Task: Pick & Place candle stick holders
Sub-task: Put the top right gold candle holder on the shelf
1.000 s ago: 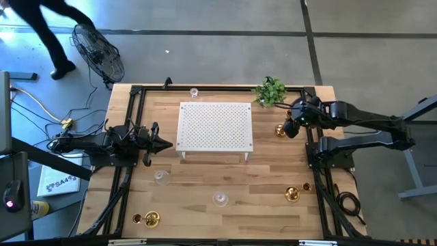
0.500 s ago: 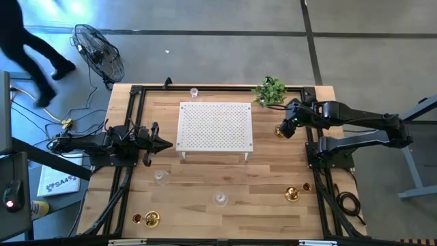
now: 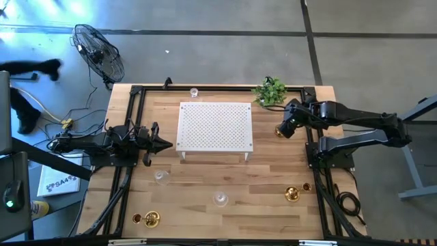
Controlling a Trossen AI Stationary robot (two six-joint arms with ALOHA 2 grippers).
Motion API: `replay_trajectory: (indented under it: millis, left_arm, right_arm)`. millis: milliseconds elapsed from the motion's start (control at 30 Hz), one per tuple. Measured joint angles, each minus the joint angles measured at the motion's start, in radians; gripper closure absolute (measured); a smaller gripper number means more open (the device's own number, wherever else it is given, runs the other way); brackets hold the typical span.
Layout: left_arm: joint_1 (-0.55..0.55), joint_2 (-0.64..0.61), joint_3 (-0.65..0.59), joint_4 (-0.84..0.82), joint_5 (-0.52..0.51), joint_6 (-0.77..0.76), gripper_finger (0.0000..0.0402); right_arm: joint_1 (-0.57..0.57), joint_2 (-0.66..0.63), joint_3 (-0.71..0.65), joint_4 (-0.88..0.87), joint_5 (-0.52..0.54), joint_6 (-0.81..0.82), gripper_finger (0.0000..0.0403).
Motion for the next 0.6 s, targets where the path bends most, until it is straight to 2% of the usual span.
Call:
replay_trajectory:
  millis: [600]
  left_arm:
    - [0.0, 0.0, 0.0, 0.0, 0.0, 0.0, 0.0401]
  right_arm:
    - [0.0, 0.0, 0.0, -0.001, 0.0, 0.019, 0.0128]
